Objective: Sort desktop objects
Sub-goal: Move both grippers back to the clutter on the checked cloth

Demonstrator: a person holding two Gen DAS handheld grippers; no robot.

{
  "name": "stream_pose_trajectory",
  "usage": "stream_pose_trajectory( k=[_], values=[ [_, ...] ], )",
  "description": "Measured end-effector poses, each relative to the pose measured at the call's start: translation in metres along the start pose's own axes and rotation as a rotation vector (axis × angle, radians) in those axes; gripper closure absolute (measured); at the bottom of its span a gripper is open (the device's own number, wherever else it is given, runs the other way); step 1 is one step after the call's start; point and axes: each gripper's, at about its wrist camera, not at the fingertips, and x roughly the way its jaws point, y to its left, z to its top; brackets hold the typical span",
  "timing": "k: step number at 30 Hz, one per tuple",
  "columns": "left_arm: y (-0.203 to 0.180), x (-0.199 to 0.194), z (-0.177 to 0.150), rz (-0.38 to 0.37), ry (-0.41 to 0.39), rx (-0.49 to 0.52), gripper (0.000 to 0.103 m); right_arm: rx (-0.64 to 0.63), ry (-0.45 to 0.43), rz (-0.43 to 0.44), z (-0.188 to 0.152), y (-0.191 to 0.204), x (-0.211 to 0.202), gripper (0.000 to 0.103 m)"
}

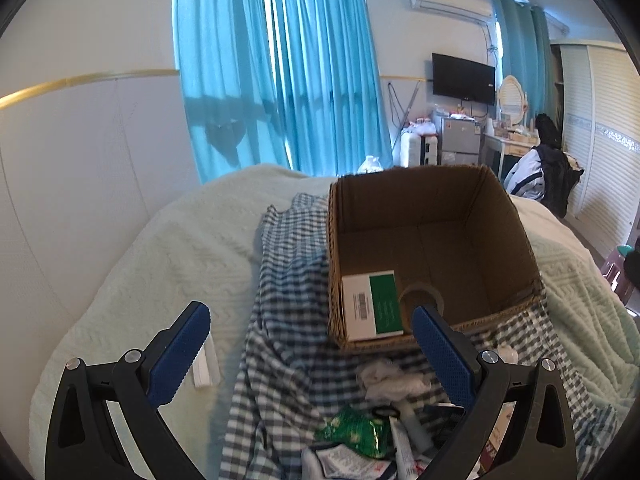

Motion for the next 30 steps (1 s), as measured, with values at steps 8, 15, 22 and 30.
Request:
stream_pose_trajectory(
  k=[8, 15, 22, 30],
  values=[
    [-0.001, 0.000, -0.030, 0.005, 0.073, 0.011, 0.000, -0.038, 0.123, -0.052, -0.045, 0.013, -0.004, 0.004],
    [0.004, -0.003, -0.053, 0.010, 0.122, 0.003, 0.000, -0.026, 0.258, -0.063, -0.087, 0.018, -0.002, 0.004],
    [0.001, -0.016, -0.070, -0.018, 0.133, 0.017, 0.000, -0.047, 0.291, -0.077, -0.100, 0.031, -0.016, 0.004],
    [-0.006, -0.008, -0.097, -0.035, 0.182, 0.052, 0.000, -0.065, 0.426, -0.099, -0.134, 0.034, -0.015, 0.004]
  ],
)
